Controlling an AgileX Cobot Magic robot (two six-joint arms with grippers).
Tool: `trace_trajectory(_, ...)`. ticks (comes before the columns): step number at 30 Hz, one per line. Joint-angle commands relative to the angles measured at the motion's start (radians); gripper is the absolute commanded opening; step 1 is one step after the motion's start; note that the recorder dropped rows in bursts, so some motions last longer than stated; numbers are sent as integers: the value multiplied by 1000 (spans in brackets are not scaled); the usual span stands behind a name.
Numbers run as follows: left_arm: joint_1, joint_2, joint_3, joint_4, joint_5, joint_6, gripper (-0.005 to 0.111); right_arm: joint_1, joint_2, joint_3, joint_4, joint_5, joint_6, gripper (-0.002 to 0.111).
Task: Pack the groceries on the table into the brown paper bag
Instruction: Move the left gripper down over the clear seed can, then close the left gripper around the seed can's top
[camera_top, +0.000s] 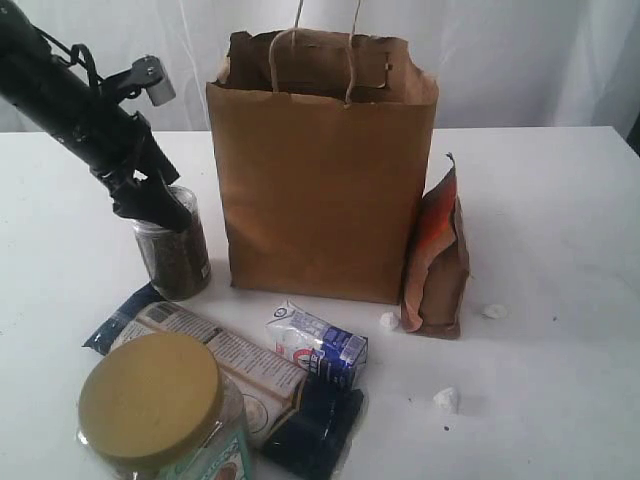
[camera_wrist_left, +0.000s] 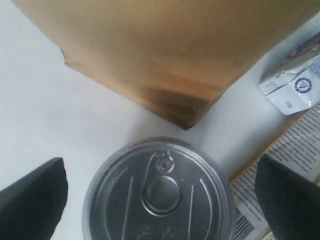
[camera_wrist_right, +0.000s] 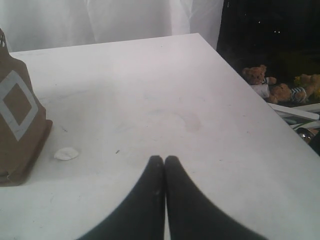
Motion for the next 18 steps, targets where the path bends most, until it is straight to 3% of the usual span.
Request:
trace_trajectory(1, -2, 6, 18, -13, -6, -8, 105, 0, -5, 5, 1, -2, -11, 0)
trace_trajectory(18, -2, 18, 141, 54, -164, -51, 105, 0, -5, 5, 1, -2, -11, 0)
